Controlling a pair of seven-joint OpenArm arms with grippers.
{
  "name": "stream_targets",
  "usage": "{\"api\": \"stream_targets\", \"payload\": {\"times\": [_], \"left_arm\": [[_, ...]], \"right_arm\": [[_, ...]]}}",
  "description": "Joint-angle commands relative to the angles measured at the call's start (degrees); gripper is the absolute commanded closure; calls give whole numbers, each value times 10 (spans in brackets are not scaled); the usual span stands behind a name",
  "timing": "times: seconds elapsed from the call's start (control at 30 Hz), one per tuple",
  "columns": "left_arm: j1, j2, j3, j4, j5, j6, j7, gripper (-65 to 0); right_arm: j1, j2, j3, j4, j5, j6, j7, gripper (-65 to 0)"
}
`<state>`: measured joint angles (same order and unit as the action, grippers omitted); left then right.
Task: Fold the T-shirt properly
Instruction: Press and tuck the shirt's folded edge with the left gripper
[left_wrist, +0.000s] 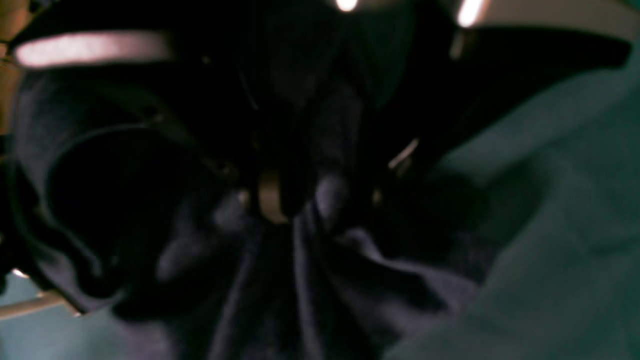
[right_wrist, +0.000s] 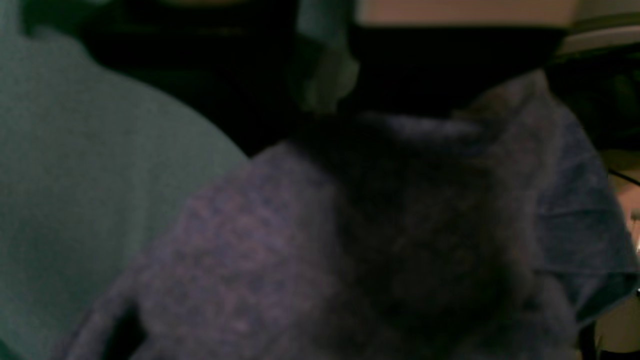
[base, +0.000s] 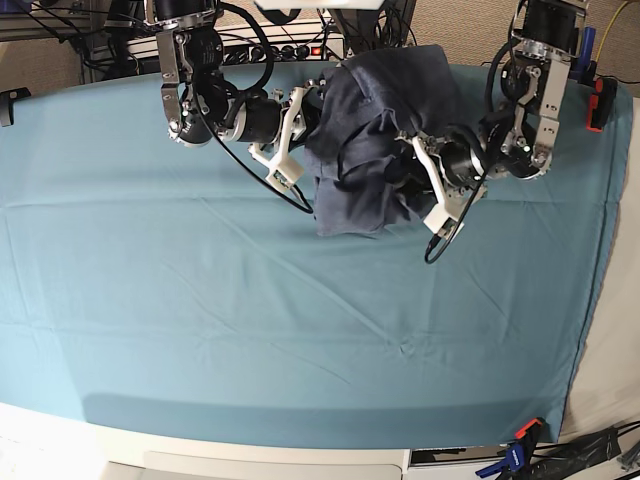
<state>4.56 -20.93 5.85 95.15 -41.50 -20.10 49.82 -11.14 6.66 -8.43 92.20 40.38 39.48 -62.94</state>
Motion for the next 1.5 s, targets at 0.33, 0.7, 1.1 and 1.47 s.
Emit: {"api": "stream_targets", "payload": {"times": [0.33, 0.7, 1.1, 1.47], "left_arm": [[-37, -23, -4, -2, 64, -9, 3, -301], [-14, -27, -4, -2, 66, -3, 2, -301], [20, 51, -3, -2, 49, -4, -3, -101], [-47, 55, -3, -2, 60, -5, -14, 0]], "right_arm": [[0, 6, 3, -3, -66, -21, -31, 0], [0, 6, 2, -3, -65, -21, -31, 0], [0, 6, 2, -3, -63, -21, -30, 0], [0, 6, 2, -3, -64, -21, -28, 0]]}}
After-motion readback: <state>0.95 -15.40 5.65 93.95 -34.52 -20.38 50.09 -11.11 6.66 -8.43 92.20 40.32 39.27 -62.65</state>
